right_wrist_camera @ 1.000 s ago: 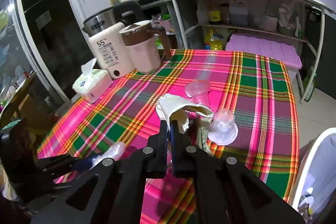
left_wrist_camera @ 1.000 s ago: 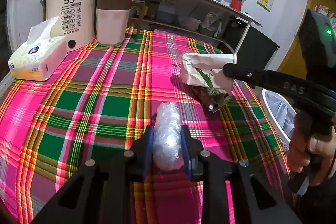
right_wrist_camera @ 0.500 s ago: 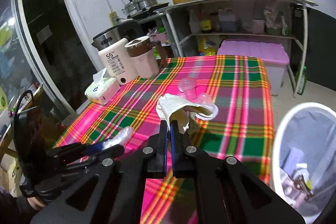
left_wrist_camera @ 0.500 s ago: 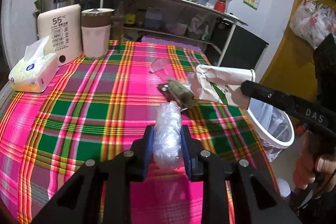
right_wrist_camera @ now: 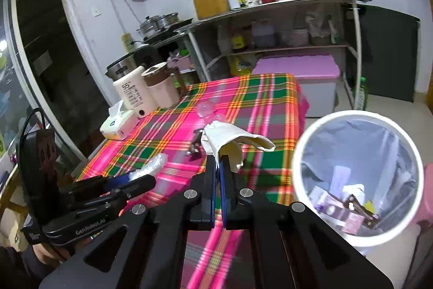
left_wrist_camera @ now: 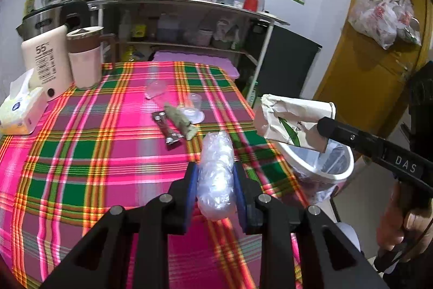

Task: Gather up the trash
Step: 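Carry the plastic bag and napkin over the white bin with both tools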

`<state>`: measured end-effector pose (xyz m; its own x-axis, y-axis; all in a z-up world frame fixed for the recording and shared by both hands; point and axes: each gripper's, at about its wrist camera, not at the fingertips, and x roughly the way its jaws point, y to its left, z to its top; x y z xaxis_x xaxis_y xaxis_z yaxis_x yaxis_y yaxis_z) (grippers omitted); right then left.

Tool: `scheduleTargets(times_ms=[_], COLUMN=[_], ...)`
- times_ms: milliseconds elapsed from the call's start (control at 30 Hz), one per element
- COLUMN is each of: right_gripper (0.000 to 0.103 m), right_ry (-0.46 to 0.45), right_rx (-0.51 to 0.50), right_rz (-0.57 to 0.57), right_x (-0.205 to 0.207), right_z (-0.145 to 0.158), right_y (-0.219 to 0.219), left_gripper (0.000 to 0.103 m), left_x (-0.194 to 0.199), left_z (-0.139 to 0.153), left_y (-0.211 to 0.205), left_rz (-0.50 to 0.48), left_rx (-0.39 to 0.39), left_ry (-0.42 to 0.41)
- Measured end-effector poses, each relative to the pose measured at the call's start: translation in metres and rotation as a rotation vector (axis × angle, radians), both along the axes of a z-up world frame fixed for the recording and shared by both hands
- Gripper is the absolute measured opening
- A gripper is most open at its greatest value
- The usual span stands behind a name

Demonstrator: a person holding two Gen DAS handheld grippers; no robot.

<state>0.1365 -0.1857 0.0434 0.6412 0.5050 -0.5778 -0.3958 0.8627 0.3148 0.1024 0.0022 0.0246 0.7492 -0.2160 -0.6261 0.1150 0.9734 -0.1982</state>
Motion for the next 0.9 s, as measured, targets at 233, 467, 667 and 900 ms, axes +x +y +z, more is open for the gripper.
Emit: scheduleTargets(times_ms=[233, 467, 667, 900], right_gripper=[0.003, 0.003, 0.003, 0.003], right_ry=[-0.001, 0.002, 0.014, 0.029], right_rx=[0.003, 0.006, 0.006, 0.008], right_rz=[-0.062, -0.137, -0.202, -0.259], right_x=[-0.008, -0.012, -0.013, -0.01], right_z=[-0.001, -0.003, -0.008, -0.014], right_y=[-0.027, -0.06, -0.087, -0.113], left_gripper=[0.027, 0.027, 0.027, 0.027], left_x=[0.008, 0.02, 0.029, 0.041], left_z=[0.004, 0.005, 0.006, 0.004], left_y=[-0.027, -0.057, -0.083, -0.105], left_rz=[-0.059, -0.125, -0.178, -0.222], left_rx=[0.001, 0.008, 0.016, 0.023], left_ry=[0.0, 0.003, 0.003, 0.008])
